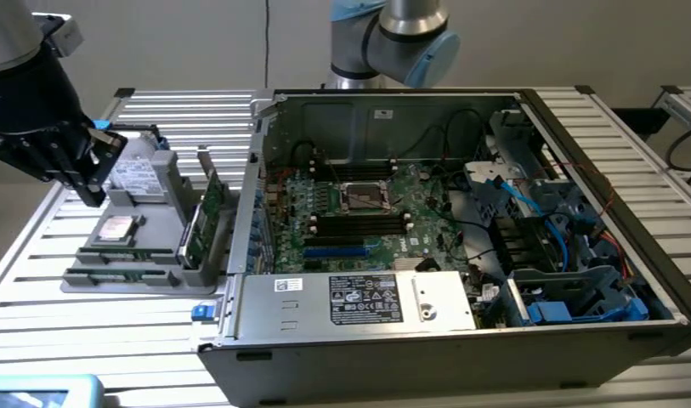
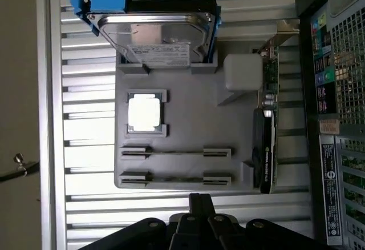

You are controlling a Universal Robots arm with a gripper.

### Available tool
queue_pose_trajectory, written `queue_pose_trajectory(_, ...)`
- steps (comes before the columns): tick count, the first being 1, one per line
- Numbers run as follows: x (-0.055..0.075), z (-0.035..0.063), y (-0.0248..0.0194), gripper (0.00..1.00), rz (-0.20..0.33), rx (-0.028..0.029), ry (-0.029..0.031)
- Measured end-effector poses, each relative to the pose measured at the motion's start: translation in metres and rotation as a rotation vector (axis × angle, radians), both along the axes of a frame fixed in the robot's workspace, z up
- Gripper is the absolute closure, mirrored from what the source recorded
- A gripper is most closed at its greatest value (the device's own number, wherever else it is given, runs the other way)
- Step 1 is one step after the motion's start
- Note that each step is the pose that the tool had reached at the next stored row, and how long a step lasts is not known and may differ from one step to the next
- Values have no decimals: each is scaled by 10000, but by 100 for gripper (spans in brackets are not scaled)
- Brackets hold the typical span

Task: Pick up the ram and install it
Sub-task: 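Reach for the ram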

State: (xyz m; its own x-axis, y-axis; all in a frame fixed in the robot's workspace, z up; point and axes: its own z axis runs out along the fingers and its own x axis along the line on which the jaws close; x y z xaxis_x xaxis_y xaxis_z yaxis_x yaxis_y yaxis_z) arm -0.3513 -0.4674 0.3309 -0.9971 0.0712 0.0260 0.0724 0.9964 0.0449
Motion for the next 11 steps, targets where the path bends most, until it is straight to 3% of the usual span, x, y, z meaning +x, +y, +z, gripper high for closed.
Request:
queue_pose_trajectory(4, -109, -13, -3, 89, 1, 0, 54)
queue_pose_trajectory(11, -120, -18, 7, 89, 1, -1, 75)
